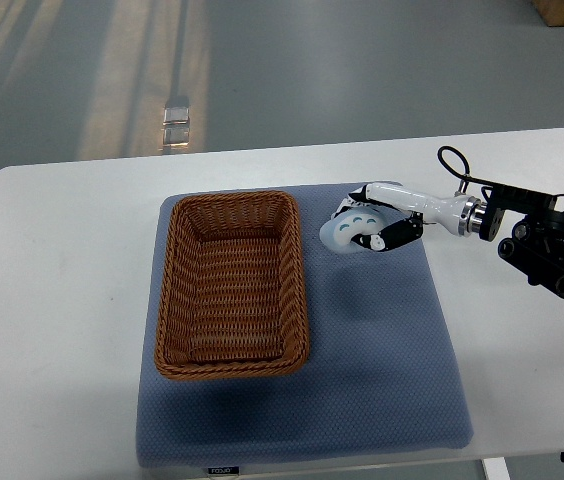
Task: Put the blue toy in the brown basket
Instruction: 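Carry the toy with the right hand over the wicker basket and lower it, then open the right hand to release the toy into the basket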
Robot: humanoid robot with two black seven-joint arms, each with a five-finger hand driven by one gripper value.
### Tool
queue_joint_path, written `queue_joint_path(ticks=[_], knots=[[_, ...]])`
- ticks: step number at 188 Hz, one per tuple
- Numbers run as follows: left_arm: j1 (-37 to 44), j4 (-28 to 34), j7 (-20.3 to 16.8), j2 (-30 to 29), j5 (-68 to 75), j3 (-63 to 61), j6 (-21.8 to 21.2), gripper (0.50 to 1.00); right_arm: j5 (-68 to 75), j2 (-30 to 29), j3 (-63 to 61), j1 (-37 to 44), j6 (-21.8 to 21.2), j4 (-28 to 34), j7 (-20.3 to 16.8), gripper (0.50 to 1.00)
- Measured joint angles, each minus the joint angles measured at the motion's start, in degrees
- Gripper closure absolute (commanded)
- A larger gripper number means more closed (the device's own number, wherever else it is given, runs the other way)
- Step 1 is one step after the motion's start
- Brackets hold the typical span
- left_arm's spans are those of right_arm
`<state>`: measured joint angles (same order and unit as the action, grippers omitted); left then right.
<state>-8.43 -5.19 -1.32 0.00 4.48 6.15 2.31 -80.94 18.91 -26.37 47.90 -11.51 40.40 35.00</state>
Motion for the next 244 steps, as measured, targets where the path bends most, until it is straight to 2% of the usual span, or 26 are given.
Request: queue_joint_path(ticks=[28,69,76,92,105,118,125,159,164,179,219,244], knots=[[0.0,0.0,0.0,0.0,0.0,0.0,0.0,0.500,2.5,-1.3,-0.2,3.2,-0.3,0.0,0.0,0.981],[0.0,-0.1,0.0,0.0,0.0,0.0,0.0,0.500,4.5,-8.2,0.8,6.9,-0.8,-1.9,0.0,0.955],[0.0,-0.1,0.0,0.0,0.0,0.0,0.0,0.500,4.5,-9.8,0.9,7.4,-0.8,-2.8,0.0,0.922],[0.0,-0.1,0.0,0.0,0.0,0.0,0.0,0.500,4.4,-12.7,1.2,8.1,-0.8,-4.5,0.0,0.883],[0.0,-0.1,0.0,0.0,0.0,0.0,0.0,0.500,4.3,-14.9,1.9,8.5,-0.8,-6.2,0.0,0.820],[0.0,-0.1,0.0,0.0,0.0,0.0,0.0,0.500,4.2,-16.6,2.9,8.8,-0.4,-7.8,0.0,0.781],[0.0,-0.1,0.0,0.0,0.0,0.0,0.0,0.500,4.2,-17.1,3.4,8.8,-0.3,-8.3,0.0,0.748],[0.0,0.0,0.0,0.0,0.0,0.0,0.0,0.500,4.4,-18.1,4.3,8.6,0.0,-9.1,0.0,0.662],[0.0,0.0,0.0,0.0,0.0,0.0,0.0,0.500,4.4,-18.2,4.3,8.5,0.0,-9.1,0.0,0.632],[0.0,0.0,0.0,0.0,0.0,0.0,0.0,0.500,4.5,-18.3,4.1,8.3,0.2,-9.1,0.0,0.603],[0.0,0.0,0.0,0.0,0.0,0.0,0.1,0.500,5.4,-17.9,2.9,5.9,2.6,-9.1,0.0,0.589],[0.0,0.0,0.0,0.0,0.0,0.0,0.1,0.500,11.2,-17.1,1.2,4.5,5.6,-9.0,0.0,0.589]])
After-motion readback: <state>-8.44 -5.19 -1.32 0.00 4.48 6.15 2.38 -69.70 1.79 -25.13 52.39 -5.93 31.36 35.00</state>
